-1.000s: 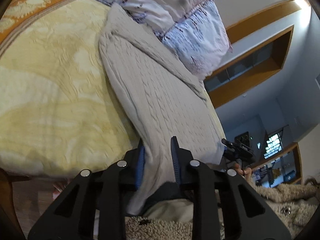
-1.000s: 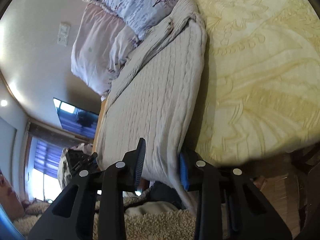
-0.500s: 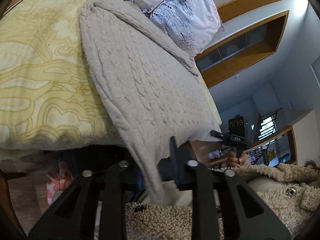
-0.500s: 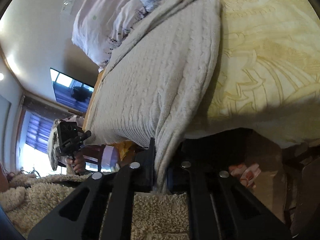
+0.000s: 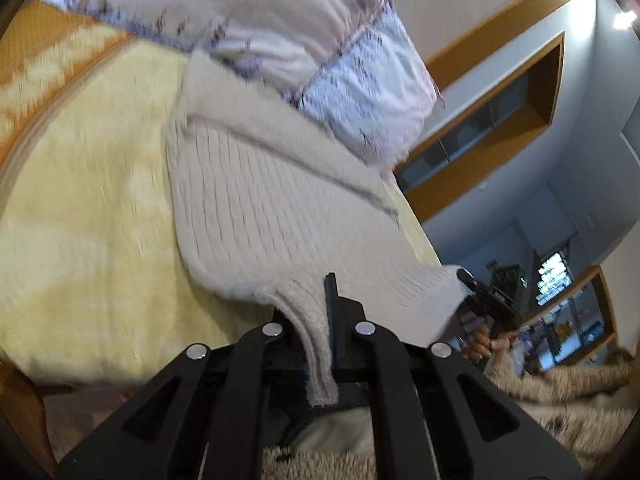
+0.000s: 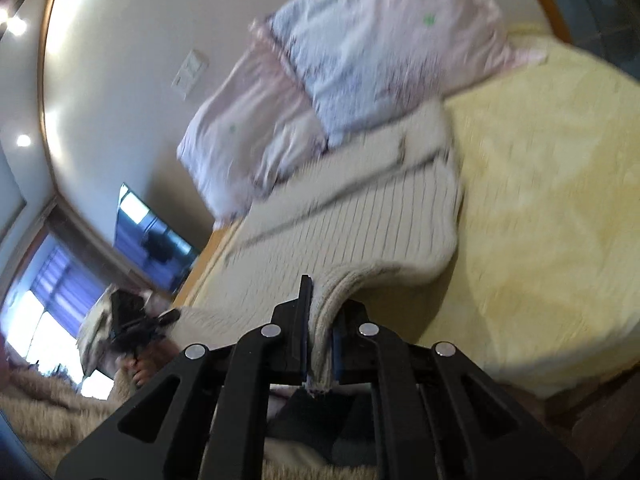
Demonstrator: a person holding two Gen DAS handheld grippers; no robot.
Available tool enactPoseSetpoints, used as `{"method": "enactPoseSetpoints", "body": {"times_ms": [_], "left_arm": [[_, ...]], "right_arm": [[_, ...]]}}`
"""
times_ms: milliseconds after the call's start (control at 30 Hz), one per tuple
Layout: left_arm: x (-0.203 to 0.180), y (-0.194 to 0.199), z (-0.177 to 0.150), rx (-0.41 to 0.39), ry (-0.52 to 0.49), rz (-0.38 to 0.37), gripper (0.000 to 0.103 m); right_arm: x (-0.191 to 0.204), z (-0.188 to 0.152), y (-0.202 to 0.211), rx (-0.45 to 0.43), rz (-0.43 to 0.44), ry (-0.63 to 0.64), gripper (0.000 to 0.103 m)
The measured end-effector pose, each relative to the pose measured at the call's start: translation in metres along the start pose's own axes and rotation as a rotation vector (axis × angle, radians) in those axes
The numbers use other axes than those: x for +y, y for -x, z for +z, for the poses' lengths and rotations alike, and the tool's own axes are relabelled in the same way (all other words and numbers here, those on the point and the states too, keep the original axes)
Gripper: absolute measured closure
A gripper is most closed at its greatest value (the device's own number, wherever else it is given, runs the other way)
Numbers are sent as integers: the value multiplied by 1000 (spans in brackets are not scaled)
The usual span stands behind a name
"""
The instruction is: Fold small clothes
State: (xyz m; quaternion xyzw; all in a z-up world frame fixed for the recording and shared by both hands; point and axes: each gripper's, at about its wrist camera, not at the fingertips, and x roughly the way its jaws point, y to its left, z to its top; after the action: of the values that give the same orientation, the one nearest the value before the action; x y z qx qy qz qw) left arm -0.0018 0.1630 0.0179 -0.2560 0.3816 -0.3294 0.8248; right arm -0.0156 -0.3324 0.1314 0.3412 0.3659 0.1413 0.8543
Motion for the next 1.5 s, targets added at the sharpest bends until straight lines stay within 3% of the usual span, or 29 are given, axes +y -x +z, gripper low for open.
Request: {"method": "enactPoseSetpoints", "body": {"times_ms": [233,400,700,933,1067,1333,1367,1433,1500], "left_arm": [[-21,3,56,-139,-47,97,97],[-30,-9,85,-169,-105,190,97],[-31,-48,156,-223,-127,303,97],[-11,-95,207,-213,-100,373,97],[18,-132,220,-153,-49,407,97],[70,-163,226,-101,151,338,97],[73,-165,226,-97,164,329,96],[77,-167,228,-94,194,309,95],[80,-167,231,-100,229,275,84]], "right_arm": [[25,34,-9,-151,-129,150,95],[46,47,-26,-215,-256,280,95],[52,93,-66,-278,-382,347,95],[32,133,-114,-261,-440,300,95],[2,148,-155,-176,-479,210,95],[-44,159,-197,-69,-512,45,95],[-49,162,-201,-59,-509,14,93],[-55,169,-208,-31,-493,-33,79],[-57,176,-211,-45,-457,-60,49]]}}
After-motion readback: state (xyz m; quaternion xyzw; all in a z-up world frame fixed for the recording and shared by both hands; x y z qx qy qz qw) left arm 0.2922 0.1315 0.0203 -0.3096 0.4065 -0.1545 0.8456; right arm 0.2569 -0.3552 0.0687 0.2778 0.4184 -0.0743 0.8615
